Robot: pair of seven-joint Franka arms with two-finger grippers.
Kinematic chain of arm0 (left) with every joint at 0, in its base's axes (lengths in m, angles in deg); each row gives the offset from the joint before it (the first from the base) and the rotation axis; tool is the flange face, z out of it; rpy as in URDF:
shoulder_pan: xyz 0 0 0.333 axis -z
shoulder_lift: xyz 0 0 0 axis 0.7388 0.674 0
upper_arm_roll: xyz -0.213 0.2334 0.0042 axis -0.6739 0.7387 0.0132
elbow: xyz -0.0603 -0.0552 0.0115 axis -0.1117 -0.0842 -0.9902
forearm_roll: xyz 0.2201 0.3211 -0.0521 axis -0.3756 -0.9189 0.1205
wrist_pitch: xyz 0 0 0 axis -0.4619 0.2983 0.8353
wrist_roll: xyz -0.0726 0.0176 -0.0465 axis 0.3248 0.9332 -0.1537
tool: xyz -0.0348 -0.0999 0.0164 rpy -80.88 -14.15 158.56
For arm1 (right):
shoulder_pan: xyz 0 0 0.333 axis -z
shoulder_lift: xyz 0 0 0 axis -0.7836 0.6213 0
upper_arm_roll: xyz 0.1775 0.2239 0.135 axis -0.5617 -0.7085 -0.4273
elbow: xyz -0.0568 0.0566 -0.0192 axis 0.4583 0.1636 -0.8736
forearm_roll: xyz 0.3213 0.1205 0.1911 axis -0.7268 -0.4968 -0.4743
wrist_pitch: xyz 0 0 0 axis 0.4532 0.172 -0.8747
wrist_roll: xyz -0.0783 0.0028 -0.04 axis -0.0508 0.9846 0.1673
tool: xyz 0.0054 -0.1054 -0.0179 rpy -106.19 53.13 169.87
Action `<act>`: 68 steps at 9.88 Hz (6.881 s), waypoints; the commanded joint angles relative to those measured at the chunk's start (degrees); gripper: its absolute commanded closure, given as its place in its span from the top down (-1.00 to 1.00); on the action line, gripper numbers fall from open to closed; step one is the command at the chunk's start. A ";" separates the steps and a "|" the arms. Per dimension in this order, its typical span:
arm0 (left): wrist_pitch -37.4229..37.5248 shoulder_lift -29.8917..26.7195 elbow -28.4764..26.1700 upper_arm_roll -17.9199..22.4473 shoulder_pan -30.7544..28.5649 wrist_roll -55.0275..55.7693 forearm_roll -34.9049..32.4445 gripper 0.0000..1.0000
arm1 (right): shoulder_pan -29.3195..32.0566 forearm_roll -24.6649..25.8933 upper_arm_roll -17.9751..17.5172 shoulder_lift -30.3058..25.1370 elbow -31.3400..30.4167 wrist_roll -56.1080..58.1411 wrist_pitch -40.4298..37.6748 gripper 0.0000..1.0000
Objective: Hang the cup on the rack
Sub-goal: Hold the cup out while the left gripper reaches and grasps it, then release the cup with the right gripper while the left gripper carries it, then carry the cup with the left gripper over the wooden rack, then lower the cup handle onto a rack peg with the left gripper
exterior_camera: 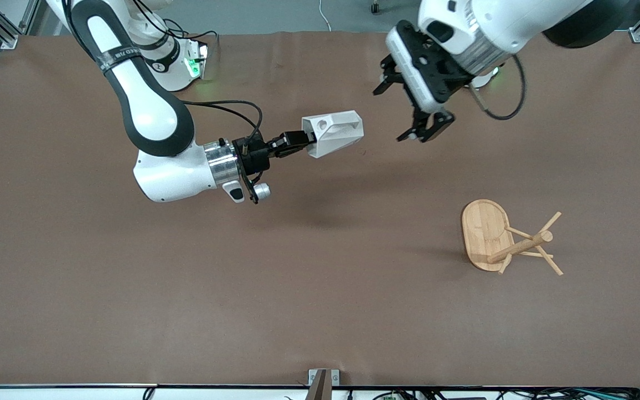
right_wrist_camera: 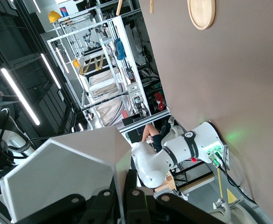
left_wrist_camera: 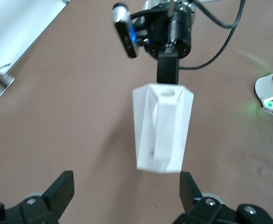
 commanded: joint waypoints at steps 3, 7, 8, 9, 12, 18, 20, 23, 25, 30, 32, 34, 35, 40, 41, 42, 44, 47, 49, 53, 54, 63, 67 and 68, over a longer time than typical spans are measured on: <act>-1.21 3.25 -0.95 -1.41 1.27 -2.04 -0.94 1.00 | 0.81 -1.72 -0.97 -0.87 -1.16 -0.31 0.51 -0.99; -1.12 5.46 -1.13 -1.41 6.55 7.34 -8.14 1.00 | 0.81 -1.72 -0.97 -0.87 -1.16 -0.31 0.51 -0.99; -1.12 6.50 -1.04 -1.41 6.64 7.71 -9.64 1.00 | 0.81 -1.72 -0.97 -0.87 -1.16 -0.31 0.51 -0.99; -1.12 7.38 -0.96 -1.41 6.64 7.80 -10.52 1.00 | 0.81 -1.72 -0.97 -0.87 -1.16 -0.31 0.51 -0.99; -1.20 8.62 -1.04 -1.41 7.25 8.41 -10.62 1.00 | 0.90 -1.81 -1.06 -1.04 -1.16 -0.40 0.42 -0.99; -1.21 10.03 -0.87 -1.32 10.07 10.43 -15.19 -0.13 | 1.08 -1.81 -1.68 -1.31 -1.16 -0.49 0.42 -0.99; -1.21 10.03 -0.78 -1.32 10.24 12.19 -15.19 -0.75 | 1.08 -1.90 -1.59 -1.31 -1.25 -0.49 0.42 -0.99; -1.21 9.94 -0.78 -1.32 10.07 12.11 -15.19 -0.99 | 1.34 -1.81 -1.59 -1.22 -1.16 -1.10 0.16 -0.65; -1.21 9.86 -0.78 -1.32 9.72 12.02 -15.80 -0.99 | 2.57 -0.76 -1.42 -1.31 -0.73 -9.32 -0.37 1.00; -1.21 9.94 -0.69 -0.97 9.28 17.08 -15.89 -0.99 | 8.46 22.48 4.18 -2.18 1.12 -14.34 -2.92 1.00; -1.12 9.94 -0.95 -0.71 8.32 29.01 -16.07 -0.99 | 8.46 36.87 8.76 -5.43 3.31 -21.20 -2.84 1.00; -0.51 9.68 -0.95 -0.62 7.18 39.73 -19.38 -0.99 | 8.55 54.27 13.94 -7.28 3.76 -21.23 -2.66 1.00; -0.42 9.68 -0.95 -0.62 6.38 45.01 -19.93 -0.99 | 8.55 60.44 16.40 -9.20 3.76 -21.14 -2.49 1.00; 1.16 9.77 -0.87 -0.62 -1.96 47.01 -20.46 -0.99 | 10.82 76.59 22.86 -19.39 7.19 -22.19 -9.49 1.00; 1.52 9.85 -0.87 -0.62 -3.28 46.83 -20.64 -0.99 | 13.53 76.59 19.62 -20.81 8.15 -23.59 -12.12 1.00; 1.69 9.85 -0.95 -0.62 -3.81 47.69 -20.64 -0.99 | 14.43 76.68 19.07 -22.47 9.11 -24.13 -14.85 1.00; 1.78 10.55 -1.13 -0.62 -6.18 46.56 -20.81 -0.99 | 14.70 77.29 19.41 -24.07 10.26 -16.02 -18.90 1.00; 0.74 15.20 -0.43 -0.53 -7.94 44.63 -22.03 -0.99 | 14.97 77.99 20.99 -23.99 15.27 -11.65 -20.95 1.00; 0.55 17.06 -0.34 -0.62 -8.30 44.54 -25.98 -0.99 | 13.04 82.36 20.91 -23.98 15.27 -10.87 -20.67 1.00; 0.38 16.54 -2.79 4.17 -6.31 40.51 -26.62 -0.98 | 12.68 83.53 20.82 -23.90 15.27 -11.03 -20.50 1.00; -1.89 14.71 -5.93 8.91 -2.63 40.24 -25.92 -0.98 | 12.77 83.10 20.82 -23.81 15.45 -11.56 -20.50 1.00; -11.14 5.20 -22.04 23.98 3.39 29.60 -16.95 -0.98 | 13.03 83.01 20.91 -23.46 16.33 -11.21 -19.62 1.00; -11.93 6.86 -21.79 25.92 3.39 28.02 -16.77 -0.98 | 12.94 82.92 20.91 -23.46 16.15 -11.30 -19.27 1.00; -12.80 7.21 -21.70 26.19 3.39 27.93 -16.77 -0.98 | 12.94 82.92 20.91 -23.46 16.15 -11.30 -19.18 1.00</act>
